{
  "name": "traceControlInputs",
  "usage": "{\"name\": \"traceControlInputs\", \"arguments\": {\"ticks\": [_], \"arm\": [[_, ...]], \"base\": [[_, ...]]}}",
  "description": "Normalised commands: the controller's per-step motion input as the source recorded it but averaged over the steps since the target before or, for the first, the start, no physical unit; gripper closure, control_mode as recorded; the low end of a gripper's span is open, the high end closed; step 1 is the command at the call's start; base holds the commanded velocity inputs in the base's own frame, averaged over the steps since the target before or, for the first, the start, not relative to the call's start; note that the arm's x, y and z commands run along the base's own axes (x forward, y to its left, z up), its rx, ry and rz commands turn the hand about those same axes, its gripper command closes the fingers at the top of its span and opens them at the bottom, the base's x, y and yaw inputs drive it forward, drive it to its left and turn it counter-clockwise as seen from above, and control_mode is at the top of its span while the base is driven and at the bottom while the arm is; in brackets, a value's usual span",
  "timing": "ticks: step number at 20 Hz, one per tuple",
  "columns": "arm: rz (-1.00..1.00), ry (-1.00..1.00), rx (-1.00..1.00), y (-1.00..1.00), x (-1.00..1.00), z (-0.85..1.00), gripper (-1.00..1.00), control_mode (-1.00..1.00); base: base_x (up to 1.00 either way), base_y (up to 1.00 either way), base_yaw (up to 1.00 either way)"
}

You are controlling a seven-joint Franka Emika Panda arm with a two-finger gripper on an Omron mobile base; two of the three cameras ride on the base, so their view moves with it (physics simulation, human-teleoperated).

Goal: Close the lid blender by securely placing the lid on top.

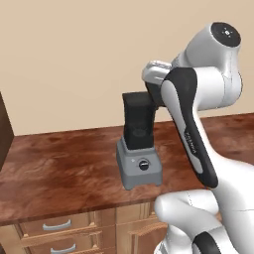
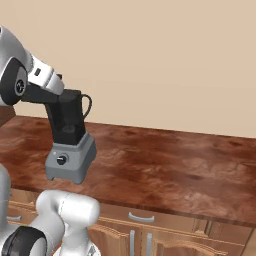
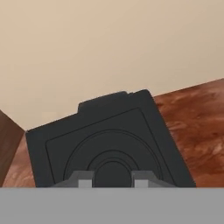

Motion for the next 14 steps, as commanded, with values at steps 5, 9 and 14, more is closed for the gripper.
{"name": "traceControlInputs", "arguments": {"ticks": [5, 9, 14], "arm": [[-0.01, 0.12, 0.01, 0.08, 0.05, -0.01, 1.0, -1.0], [-0.07, 0.09, 0.0, 0.02, 0.07, -0.06, 1.0, -1.0], [-0.06, 0.02, 0.0, 0.0, 0.08, -0.1, 1.0, -1.0]], "base": [[0.0, 0.0, 0.0], [0.0, 0.0, 0.0], [0.0, 0.0, 0.0]]}}
